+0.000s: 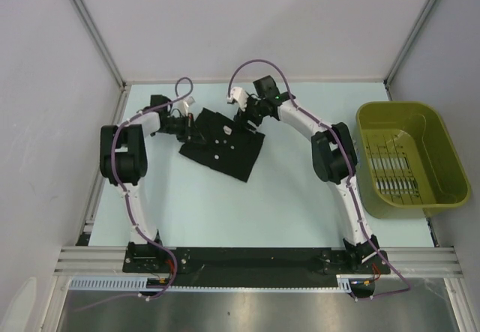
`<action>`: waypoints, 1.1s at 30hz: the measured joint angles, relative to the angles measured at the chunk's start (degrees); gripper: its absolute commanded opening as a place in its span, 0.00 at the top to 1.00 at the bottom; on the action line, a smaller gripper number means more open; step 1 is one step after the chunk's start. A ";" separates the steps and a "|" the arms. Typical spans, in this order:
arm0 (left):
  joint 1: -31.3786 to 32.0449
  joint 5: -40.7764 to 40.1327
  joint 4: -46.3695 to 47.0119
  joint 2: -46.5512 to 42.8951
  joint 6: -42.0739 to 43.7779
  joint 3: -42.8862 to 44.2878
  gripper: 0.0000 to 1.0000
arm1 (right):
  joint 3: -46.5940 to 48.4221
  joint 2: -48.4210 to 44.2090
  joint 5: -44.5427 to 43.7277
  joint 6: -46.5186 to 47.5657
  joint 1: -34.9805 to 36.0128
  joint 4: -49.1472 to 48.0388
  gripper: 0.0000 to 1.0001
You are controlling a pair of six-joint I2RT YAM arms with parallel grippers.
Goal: Fold and stack the long sleeve shirts
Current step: Neatly place the folded shirt to the corner
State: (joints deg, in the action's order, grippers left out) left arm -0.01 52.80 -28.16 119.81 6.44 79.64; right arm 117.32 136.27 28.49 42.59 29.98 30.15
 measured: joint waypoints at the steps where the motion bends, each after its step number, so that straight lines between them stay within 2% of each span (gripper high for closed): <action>1: -0.81 -1.05 0.35 0.52 -0.85 1.38 1.00 | 0.33 0.00 -1.62 -0.96 -0.50 -1.20 0.05; 3: -3.23 -4.28 0.20 2.51 -2.01 6.49 1.00 | 1.27 0.00 -4.59 -2.67 -1.86 -3.50 0.00; 10: -8.81 -14.88 -1.42 9.42 -1.57 25.55 1.00 | 1.81 -0.42 -11.47 -7.34 -8.00 -6.49 0.00; 14: -10.93 -19.65 -3.48 13.97 -0.02 36.02 1.00 | -0.74 -2.54 -12.96 -8.59 -10.58 -6.47 0.00; 19: -12.72 -23.47 -7.48 18.91 3.67 46.12 1.00 | -4.13 -5.99 -13.18 -9.49 -10.54 -6.45 0.00; 23: -13.94 -24.41 -9.49 20.87 5.97 50.10 1.00 | -5.40 -7.26 -13.00 -10.12 -10.16 -6.47 0.00; 33: -17.22 -27.63 -12.07 21.22 12.37 50.47 1.00 | -6.75 -7.58 -12.63 -11.13 -9.84 -6.25 0.00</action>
State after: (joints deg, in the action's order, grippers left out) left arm -17.23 25.17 -40.23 141.03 18.81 130.10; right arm 110.56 128.68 15.86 31.46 20.14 23.90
